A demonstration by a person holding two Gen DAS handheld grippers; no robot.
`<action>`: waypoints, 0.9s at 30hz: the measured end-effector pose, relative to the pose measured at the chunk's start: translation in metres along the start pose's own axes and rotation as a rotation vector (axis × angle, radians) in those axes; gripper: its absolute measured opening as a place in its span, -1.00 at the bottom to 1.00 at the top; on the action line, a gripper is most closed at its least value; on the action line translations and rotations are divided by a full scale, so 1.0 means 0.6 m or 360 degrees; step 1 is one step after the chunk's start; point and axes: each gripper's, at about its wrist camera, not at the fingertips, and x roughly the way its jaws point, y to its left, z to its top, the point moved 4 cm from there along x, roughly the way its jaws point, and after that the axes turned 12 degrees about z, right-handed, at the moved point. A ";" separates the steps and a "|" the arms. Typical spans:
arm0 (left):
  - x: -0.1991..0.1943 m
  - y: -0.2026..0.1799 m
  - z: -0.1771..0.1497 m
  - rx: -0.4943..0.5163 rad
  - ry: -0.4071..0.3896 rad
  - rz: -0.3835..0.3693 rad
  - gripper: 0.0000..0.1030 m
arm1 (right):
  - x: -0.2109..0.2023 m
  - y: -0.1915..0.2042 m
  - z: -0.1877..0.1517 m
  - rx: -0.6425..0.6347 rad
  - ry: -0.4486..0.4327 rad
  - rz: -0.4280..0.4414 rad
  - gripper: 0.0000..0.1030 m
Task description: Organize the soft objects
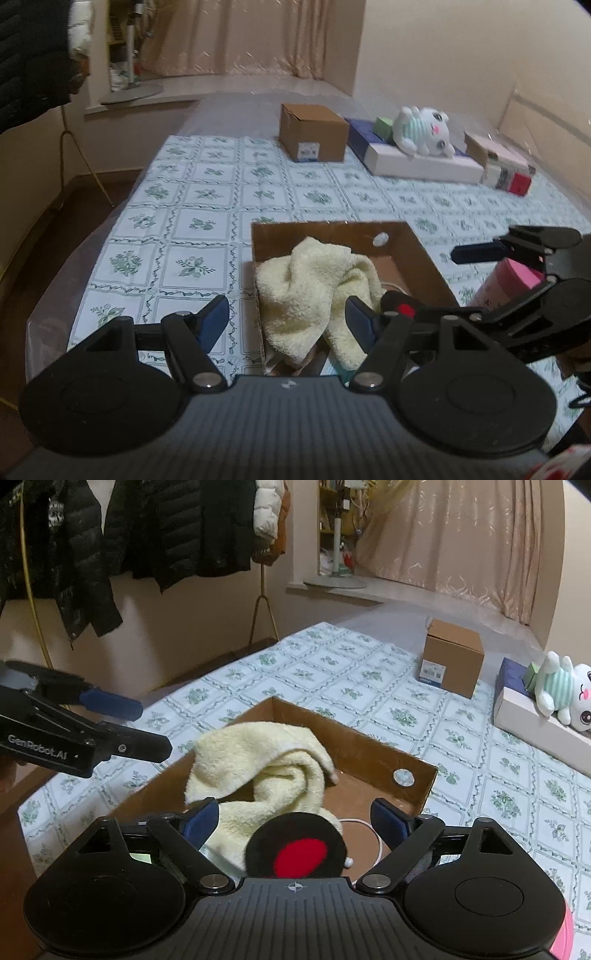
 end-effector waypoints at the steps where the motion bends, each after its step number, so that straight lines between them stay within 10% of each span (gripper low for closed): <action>1: -0.004 0.002 -0.003 -0.0012 -0.0011 0.0016 0.29 | -0.006 0.005 0.001 -0.0018 -0.0009 0.0006 0.72; 27: -0.209 -0.087 -0.120 -0.0175 -0.0133 0.0137 0.40 | -0.251 0.104 -0.134 0.0186 -0.0148 -0.0161 0.72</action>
